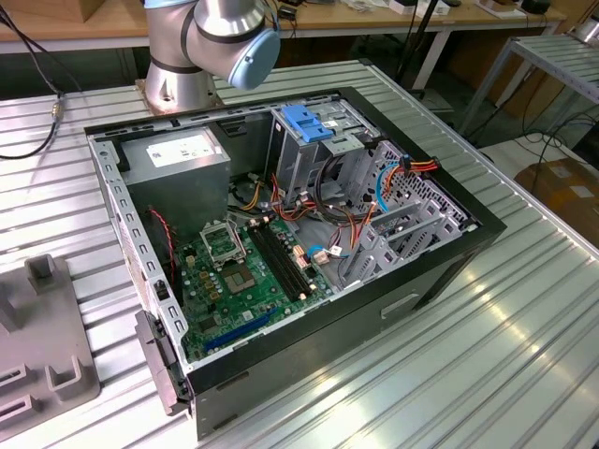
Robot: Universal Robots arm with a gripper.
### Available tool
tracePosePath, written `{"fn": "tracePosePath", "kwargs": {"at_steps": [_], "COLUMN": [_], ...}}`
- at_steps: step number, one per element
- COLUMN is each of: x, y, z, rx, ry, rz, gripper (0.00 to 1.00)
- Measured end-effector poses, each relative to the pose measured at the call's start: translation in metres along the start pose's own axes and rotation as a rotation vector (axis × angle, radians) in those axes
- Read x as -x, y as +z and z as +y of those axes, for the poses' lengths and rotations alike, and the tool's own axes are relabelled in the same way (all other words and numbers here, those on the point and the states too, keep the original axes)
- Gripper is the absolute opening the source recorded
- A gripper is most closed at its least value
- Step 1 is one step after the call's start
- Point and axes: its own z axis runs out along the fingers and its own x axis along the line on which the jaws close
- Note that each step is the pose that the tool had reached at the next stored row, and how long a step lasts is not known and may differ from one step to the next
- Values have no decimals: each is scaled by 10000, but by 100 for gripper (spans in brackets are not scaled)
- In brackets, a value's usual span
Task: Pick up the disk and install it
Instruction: 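Pick up the disk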
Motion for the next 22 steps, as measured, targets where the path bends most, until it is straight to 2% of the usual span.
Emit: {"fn": "tracePosePath", "kwargs": {"at_steps": [5,9,15,22], "x": [0,-1,-2,-3], "y": [0,-170,-297,-399], "z": [0,-1,-1,-2], "rx": [-1,0,-1,-1], "ry": [-72,-72,-72,-73], "rz": [0,0,0,0], "gripper": [37,37,37,37]}}
